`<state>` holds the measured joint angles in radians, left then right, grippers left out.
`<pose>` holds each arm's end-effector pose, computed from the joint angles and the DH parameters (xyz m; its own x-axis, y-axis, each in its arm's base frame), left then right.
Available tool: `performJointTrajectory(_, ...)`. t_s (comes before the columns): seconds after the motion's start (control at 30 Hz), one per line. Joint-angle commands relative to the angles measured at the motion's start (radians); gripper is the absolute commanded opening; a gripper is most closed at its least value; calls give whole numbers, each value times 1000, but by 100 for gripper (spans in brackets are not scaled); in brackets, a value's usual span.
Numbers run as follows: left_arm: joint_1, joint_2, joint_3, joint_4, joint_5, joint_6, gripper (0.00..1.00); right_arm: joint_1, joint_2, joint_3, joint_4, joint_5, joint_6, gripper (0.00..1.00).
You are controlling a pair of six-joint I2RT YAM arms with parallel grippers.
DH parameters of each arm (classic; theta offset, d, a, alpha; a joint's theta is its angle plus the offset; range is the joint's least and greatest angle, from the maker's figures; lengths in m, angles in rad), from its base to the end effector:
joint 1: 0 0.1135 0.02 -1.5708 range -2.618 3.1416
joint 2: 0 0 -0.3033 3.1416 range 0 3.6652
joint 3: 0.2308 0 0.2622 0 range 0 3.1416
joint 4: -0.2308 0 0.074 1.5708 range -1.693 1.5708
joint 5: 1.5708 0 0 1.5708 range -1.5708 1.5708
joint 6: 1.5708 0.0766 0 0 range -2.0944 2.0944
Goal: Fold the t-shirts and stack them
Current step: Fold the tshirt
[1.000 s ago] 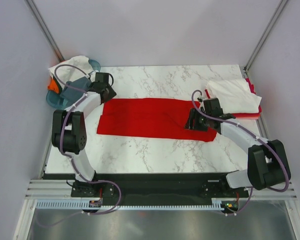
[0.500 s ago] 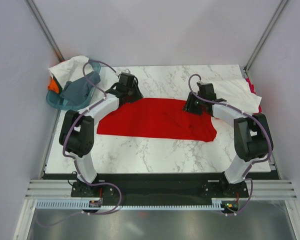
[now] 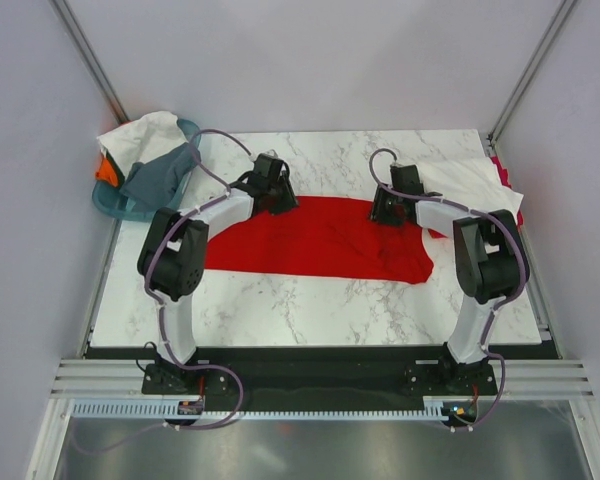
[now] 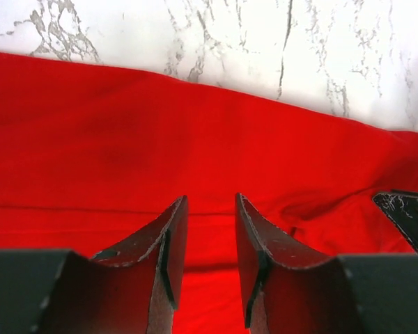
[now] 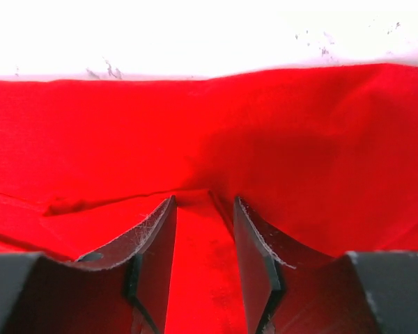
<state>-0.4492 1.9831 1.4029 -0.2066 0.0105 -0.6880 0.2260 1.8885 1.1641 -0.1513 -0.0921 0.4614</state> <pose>0.4449 -0.2153 0.1950 -0.7727 -0.3324 -0.5408 -0.0644 0.8886 -0.4541 0.4291 0.1059 0.1620 -0.7951 0.2721 -0.5420 0.0820 0.9338 0.3484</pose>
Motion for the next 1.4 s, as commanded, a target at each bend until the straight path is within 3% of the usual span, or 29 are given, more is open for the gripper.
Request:
performJointTrajectory(0.0, 1, 29, 39, 26, 31, 15, 40, -2, 15, 36, 27, -1, -21, 46)
performJointTrajectory(0.07, 1, 40, 39, 26, 43, 12, 40, -2, 23, 39, 27, -8, -20, 36)
performJointTrajectory(0.1, 1, 49, 39, 24, 51, 12, 40, -4, 23, 39, 29, -21, -23, 27)
performJointTrajectory(0.23, 1, 66, 30, 26, 48, 12, 40, -2, 5, 29, 30, -61, -18, 15)
performJointTrajectory(0.57, 1, 95, 44, 4, 28, 27, 39, 15, -86, -23, 16, -210, -3, 4)
performJointTrajectory(0.9, 1, 83, 56, -4, 25, 33, 39, 116, -175, -204, 137, -428, 109, 5)
performJointTrajectory(1.07, 1, 72, 59, -5, 28, 35, 39, 168, -226, -288, 232, -494, 220, 11)
performJointTrajectory(1.17, 1, 63, 59, -5, 29, 39, 39, 187, -249, -305, 255, -544, 275, 28)
performJointTrajectory(1.2, 1, 60, 59, -5, 32, 41, 39, 191, -264, -310, 271, -561, 281, 48)
performJointTrajectory(1.3, 1, 46, 54, -5, 34, 44, 39, 185, -314, -301, 225, -548, 258, 60)
performJointTrajectory(1.37, 1, 25, 50, -5, 43, 45, 39, 174, -336, -268, 167, -473, 218, 60)
